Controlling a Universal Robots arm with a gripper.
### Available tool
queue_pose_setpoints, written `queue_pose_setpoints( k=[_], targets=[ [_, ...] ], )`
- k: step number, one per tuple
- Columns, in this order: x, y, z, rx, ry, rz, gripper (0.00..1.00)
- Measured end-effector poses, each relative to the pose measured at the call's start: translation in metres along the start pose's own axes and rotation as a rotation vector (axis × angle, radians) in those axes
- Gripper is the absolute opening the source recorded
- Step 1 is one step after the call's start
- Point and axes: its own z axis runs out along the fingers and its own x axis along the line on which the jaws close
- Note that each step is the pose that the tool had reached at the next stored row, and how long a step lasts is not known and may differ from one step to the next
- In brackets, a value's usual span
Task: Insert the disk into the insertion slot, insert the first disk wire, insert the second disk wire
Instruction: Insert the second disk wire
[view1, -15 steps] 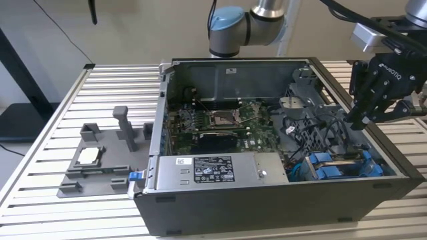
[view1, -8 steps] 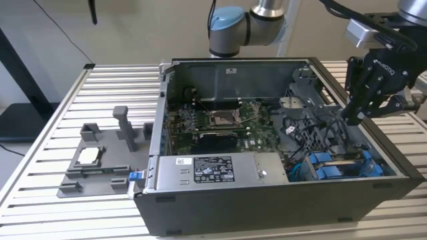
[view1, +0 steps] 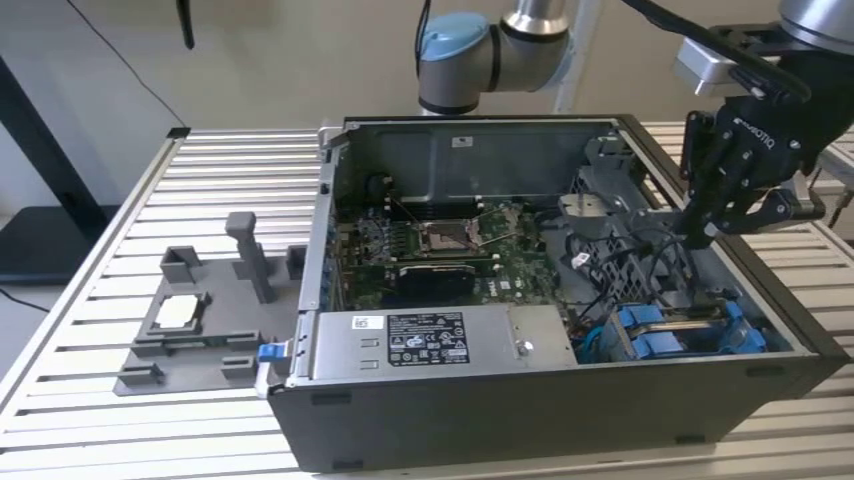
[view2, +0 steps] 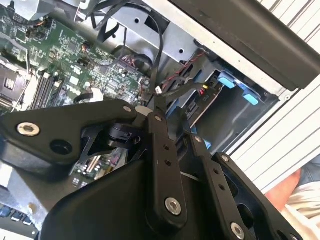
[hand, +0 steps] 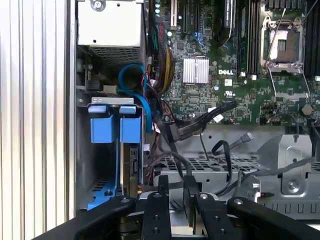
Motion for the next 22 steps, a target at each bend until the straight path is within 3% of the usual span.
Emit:
queue_pose_setpoints(
  k=[8,16,18,20,22],
  targets=[
    [-0.0001,0.0159,-0.0004,0.0294,-0.0015,-0.002,0.27],
    [-0.0001,0.034,0.0001,0.034,-0.0016,-0.002,0.27],
    [-0.0001,0.0386,0.0002,0.0379,-0.0014,-0.002,0.27],
    [-0.0001,0.0426,0.0003,0.0478,-0.0012,-0.003,0.27],
    [-0.0001,0.0446,0.0004,0.0647,-0.0008,-0.006,0.27]
  ],
)
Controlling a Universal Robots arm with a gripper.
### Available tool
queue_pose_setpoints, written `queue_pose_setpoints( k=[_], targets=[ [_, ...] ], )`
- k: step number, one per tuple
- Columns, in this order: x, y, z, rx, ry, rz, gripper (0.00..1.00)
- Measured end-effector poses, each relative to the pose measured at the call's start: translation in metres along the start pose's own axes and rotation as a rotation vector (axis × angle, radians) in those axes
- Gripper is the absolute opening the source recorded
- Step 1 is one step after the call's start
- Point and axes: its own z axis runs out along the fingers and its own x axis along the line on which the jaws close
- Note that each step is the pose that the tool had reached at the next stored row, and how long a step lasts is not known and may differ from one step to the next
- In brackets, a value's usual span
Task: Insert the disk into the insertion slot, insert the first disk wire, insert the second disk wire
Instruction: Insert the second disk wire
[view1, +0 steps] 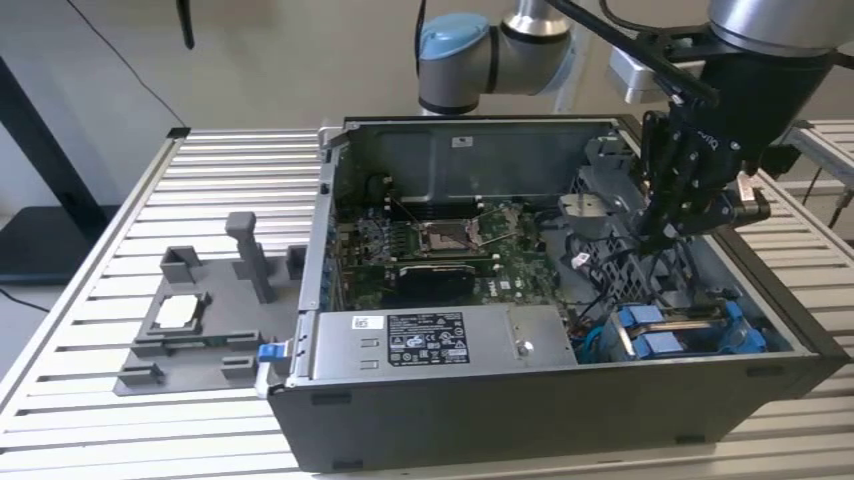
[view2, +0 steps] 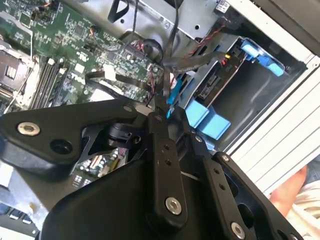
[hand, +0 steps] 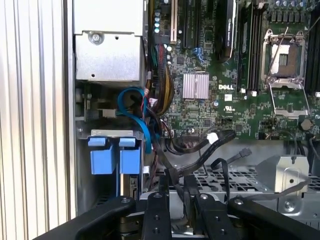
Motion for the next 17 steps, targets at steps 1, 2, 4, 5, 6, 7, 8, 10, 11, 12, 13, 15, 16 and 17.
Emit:
queue_pose_setpoints(
  k=[1,2,4,5,6,7,8,10,11,12,13,15,16,17],
  targets=[
    [0.0,0.0006,0.0,0.0108,0.0,-0.003,0.27],
    [0.0,0.0011,0.0,0.0212,0.0001,-0.006,0.27],
    [0.0,0.0024,-0.0001,0.0374,0.0018,-0.012,0.27],
    [0.0,0.0031,-0.0001,0.0439,0.0044,-0.015,0.27],
    [0.0,0.0038,-0.0001,0.0499,0.0078,-0.018,0.27],
    [0.0,0.0044,-0.0001,0.0547,0.0128,-0.022,0.27],
    [-0.0001,0.005,-0.0002,0.0581,0.0214,-0.026,0.27],
    [0.0,0.006,-0.0002,0.0635,0.0426,-0.033,0.27],
    [-0.0001,0.0066,-0.0002,0.0658,0.0516,-0.037,0.27],
    [-0.0002,0.0076,-0.0001,0.0672,0.058,-0.039,0.27],
    [-0.0004,0.0089,0.0,0.0685,0.0617,-0.042,0.27],
    [-0.0012,0.0118,0.0003,0.0708,0.0648,-0.045,0.27],
    [-0.0017,0.0134,0.0003,0.0721,0.0661,-0.046,0.27],
    [-0.0023,0.0153,0.0004,0.0737,0.0671,-0.047,0.27]
  ],
)
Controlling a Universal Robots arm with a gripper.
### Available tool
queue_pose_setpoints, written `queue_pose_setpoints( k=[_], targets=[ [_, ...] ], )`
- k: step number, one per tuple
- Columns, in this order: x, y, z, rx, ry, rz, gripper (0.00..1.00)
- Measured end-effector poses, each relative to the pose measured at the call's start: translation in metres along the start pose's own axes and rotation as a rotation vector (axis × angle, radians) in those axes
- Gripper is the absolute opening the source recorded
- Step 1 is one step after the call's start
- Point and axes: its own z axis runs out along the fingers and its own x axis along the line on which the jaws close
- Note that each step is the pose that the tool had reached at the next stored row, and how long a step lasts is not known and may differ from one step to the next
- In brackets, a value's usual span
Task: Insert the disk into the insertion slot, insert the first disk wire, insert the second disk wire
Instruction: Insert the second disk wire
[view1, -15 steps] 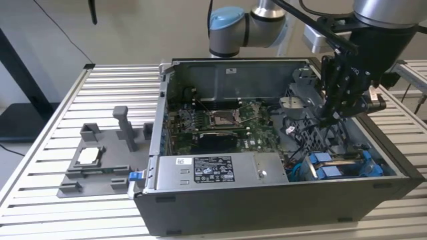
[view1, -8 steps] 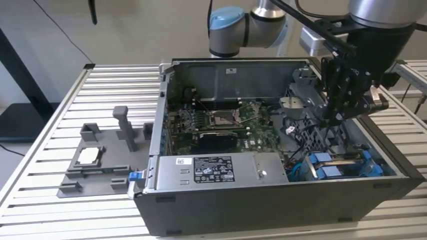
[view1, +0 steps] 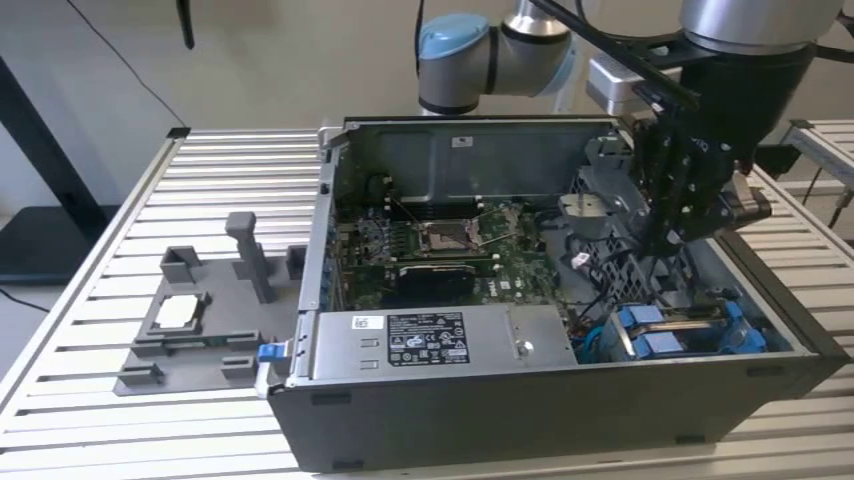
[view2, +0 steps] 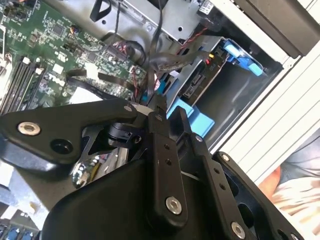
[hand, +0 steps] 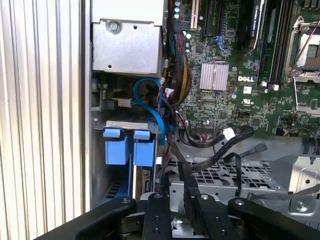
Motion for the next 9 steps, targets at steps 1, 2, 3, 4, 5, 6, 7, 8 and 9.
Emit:
queue_pose_setpoints(
  k=[1,2,3,4,5,6,7,8,9],
  targets=[
    [-0.0007,0.0018,-0.0001,0.0012,0.0004,-0.001,0.27],
    [-0.0014,0.0037,-0.0002,0.0024,0.0006,-0.002,0.27],
    [-0.0021,0.0056,-0.0003,0.0038,0.0008,-0.003,0.27],
    [-0.0028,0.0071,-0.0003,0.0063,0.001,-0.004,0.27],
    [-0.0033,0.0083,-0.0001,0.0095,0.0019,-0.006,0.27],
    [-0.0037,0.0094,0.0001,0.0128,0.0034,-0.008,0.27],
    [-0.0042,0.0106,0.0004,0.0163,0.0049,-0.01,0.27],
    [-0.0046,0.0115,0.0009,0.0204,0.0061,-0.012,0.27],
    [-0.005,0.012,0.0016,0.0247,0.0067,-0.016,0.27]
  ],
)
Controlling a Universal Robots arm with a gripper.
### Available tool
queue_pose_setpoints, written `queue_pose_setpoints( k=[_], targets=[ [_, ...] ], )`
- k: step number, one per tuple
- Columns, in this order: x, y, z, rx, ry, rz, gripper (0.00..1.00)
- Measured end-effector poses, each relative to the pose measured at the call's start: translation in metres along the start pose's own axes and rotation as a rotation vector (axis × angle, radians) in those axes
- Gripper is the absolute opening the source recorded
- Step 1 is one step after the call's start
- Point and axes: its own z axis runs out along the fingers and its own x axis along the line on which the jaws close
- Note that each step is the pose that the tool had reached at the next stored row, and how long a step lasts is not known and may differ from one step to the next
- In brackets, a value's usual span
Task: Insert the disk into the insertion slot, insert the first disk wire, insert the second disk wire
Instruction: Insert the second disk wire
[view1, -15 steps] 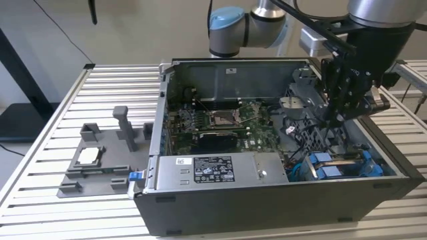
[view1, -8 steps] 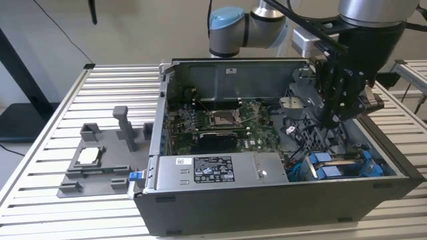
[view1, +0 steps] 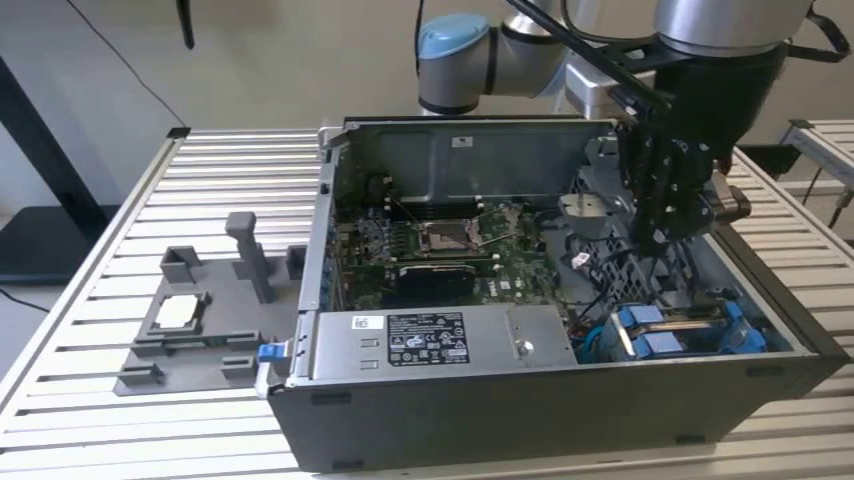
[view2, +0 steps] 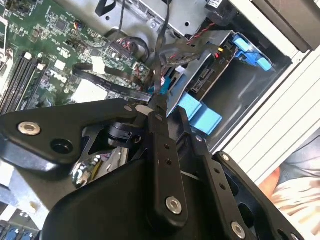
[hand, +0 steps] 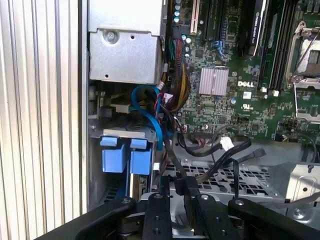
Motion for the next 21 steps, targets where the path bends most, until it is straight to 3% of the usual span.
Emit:
queue_pose_setpoints(
  k=[5,12,14,16,21],
  targets=[
    [-0.0018,0.0032,0.0031,0.0123,-0.0019,-0.024,0.27],
    [-0.0019,0.0036,0.003,0.0128,-0.0008,-0.027,0.27],
    [-0.0019,0.0036,0.003,0.0131,-0.0008,-0.027,0.25],
    [-0.0019,0.0036,0.003,0.0133,-0.0007,-0.027,0.16],
    [-0.0019,0.0036,0.003,0.0139,-0.0007,-0.027,0.16]
  ],
)
